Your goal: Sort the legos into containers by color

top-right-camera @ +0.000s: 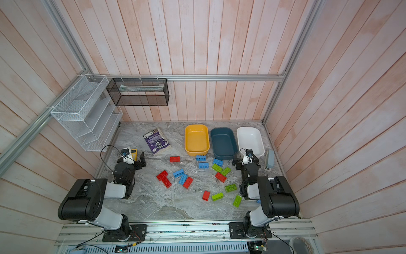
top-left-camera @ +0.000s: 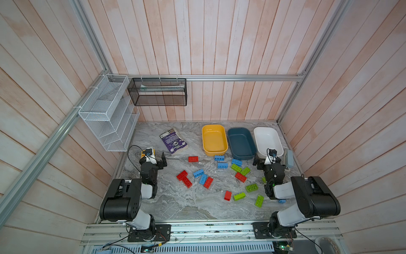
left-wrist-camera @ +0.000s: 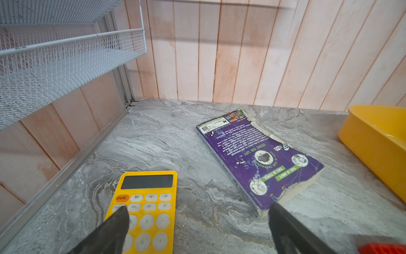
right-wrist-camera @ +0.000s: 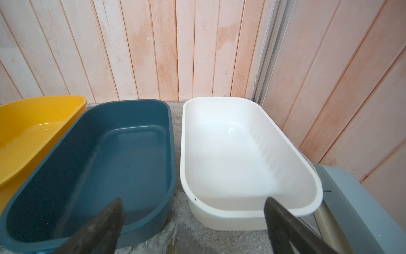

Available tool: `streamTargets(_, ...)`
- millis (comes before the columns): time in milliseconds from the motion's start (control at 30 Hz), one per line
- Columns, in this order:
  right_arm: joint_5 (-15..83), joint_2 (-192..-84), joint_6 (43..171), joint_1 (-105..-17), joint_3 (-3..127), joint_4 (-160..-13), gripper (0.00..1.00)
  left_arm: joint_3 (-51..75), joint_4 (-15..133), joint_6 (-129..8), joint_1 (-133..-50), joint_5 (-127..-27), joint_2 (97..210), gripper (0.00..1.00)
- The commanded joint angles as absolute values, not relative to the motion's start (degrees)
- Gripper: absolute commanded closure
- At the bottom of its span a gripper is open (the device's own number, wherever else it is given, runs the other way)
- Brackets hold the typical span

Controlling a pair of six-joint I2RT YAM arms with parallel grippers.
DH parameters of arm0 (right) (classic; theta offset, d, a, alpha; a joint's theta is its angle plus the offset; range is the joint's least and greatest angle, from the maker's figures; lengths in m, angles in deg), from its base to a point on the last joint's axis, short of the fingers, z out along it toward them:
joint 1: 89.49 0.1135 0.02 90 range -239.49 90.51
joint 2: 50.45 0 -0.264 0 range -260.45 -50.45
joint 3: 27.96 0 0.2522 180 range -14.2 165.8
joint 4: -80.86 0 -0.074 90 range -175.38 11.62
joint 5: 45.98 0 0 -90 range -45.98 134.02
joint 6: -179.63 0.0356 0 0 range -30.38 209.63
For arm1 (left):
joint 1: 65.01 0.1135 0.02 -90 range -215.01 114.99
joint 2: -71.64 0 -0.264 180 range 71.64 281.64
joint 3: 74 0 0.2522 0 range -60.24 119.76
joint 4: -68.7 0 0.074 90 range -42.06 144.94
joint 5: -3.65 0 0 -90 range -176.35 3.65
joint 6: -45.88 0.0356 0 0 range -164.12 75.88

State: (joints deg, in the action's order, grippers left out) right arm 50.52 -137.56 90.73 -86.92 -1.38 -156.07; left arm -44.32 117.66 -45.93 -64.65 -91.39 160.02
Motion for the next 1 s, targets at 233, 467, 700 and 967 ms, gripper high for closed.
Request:
streamTargets(233, 58.13, -117.84, 99.56, -84.14, 17.84, -109.05, 0.01, -26.79, 77.69, -55.94, -64.83, -104.18, 144.27, 0.00)
streamTargets(467, 55.09, -109.82, 102.76, -75.70, 28.89, -88.75, 0.01, -15.58, 52.46, -63.54, -72.68, -108.84, 133.54, 0.00)
streamTargets(700, 55.88, -110.10, 103.80, -61.36, 33.41, -78.02, 0.01, -10.80, 34.19, -70.19, -77.40, -101.33, 122.62, 0.00)
streamTargets(967, 53.53, -123.25, 104.88, -50.24, 35.67, -74.87, 0.09, -17.07, 26.29, -71.52, -77.39, -93.33, 111.87, 0.00)
